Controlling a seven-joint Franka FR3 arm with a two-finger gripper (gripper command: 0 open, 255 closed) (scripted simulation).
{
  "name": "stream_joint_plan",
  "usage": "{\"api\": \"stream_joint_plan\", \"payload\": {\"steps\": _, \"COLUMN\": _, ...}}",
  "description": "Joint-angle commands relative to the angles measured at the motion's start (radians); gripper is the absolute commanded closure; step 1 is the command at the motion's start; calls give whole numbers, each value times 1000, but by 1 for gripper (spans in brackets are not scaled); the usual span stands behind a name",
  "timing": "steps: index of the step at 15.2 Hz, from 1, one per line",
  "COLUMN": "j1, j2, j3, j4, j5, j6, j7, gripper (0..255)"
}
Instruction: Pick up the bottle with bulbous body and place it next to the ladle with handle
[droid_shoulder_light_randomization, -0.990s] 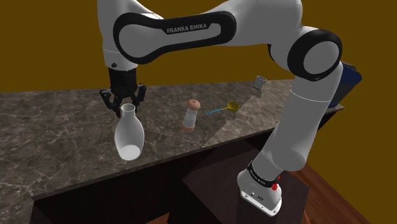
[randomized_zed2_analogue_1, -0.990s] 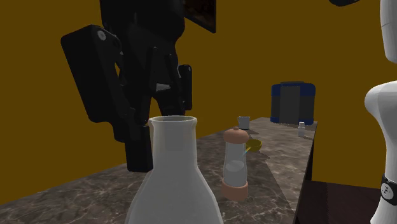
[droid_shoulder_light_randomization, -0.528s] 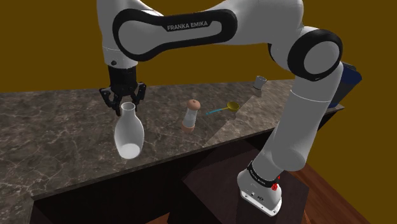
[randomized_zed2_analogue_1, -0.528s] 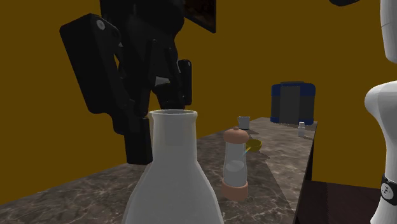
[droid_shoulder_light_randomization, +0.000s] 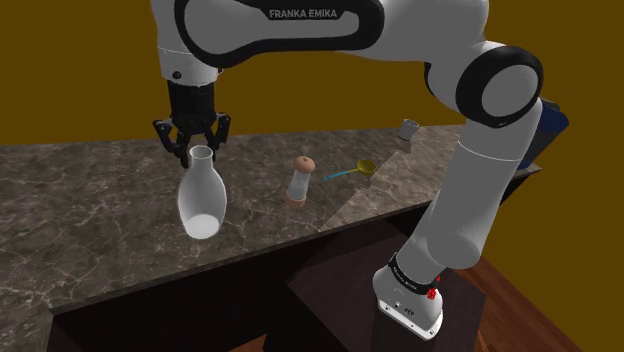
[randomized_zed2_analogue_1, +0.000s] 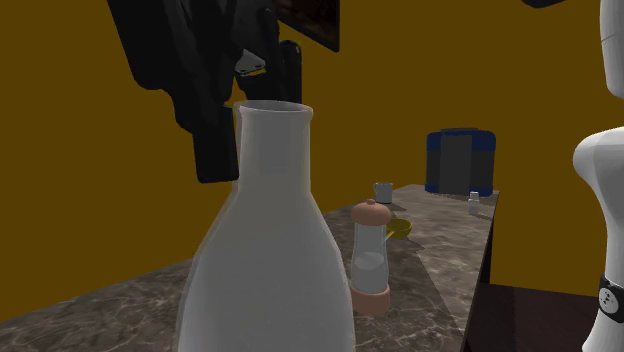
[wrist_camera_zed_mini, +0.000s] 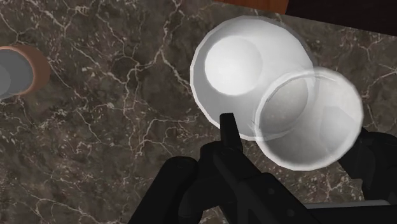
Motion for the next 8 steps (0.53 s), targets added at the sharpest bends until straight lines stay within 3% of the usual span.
{"api": "stream_joint_plan", "payload": {"steps": 1, "j1": 1, "j2": -1, "j3": 1, "j4": 27, "j5": 0, "j6": -28, "j7": 2, "gripper": 255}}
{"api": "stream_joint_plan", "payload": {"steps": 8, "j1": 7, "j2": 4, "j3": 3, "j4": 129, "j5": -2, "j6": -124, "j7": 9, "gripper": 255}}
